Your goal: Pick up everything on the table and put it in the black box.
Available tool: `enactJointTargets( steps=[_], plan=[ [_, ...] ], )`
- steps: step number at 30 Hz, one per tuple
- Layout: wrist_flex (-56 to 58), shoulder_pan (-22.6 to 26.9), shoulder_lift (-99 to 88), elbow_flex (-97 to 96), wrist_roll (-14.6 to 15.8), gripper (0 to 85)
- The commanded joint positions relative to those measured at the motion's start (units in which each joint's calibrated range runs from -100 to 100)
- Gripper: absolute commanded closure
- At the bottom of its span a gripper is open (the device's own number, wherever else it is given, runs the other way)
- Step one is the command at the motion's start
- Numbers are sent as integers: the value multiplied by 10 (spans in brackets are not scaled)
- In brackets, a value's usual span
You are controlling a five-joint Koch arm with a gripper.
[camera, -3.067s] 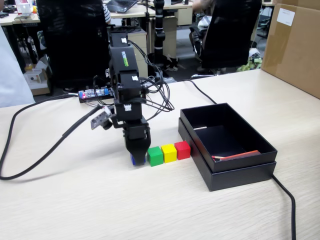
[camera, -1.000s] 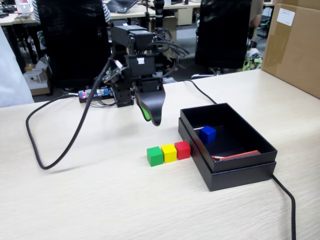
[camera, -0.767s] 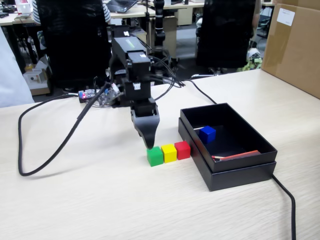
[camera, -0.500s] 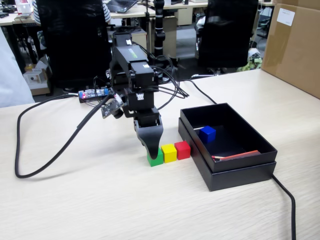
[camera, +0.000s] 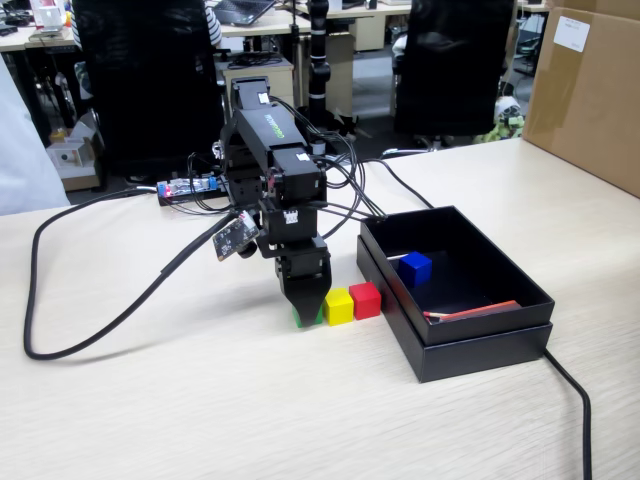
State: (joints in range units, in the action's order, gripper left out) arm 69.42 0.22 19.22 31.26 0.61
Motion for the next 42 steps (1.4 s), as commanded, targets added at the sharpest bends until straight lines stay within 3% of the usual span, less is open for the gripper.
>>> enactJointTargets(
  steps=[1,10,16,25,32,42],
  plan=[
    [-1,-1,-16,50,3,754],
    [-3,-1,-207,54,-4,783],
    [-2,73,-281,123,-4,783],
    [-3,141,-141,256,4,782],
    [-2,140,21,295,16,778],
    [-1,128,93,296,16,777]
  ],
)
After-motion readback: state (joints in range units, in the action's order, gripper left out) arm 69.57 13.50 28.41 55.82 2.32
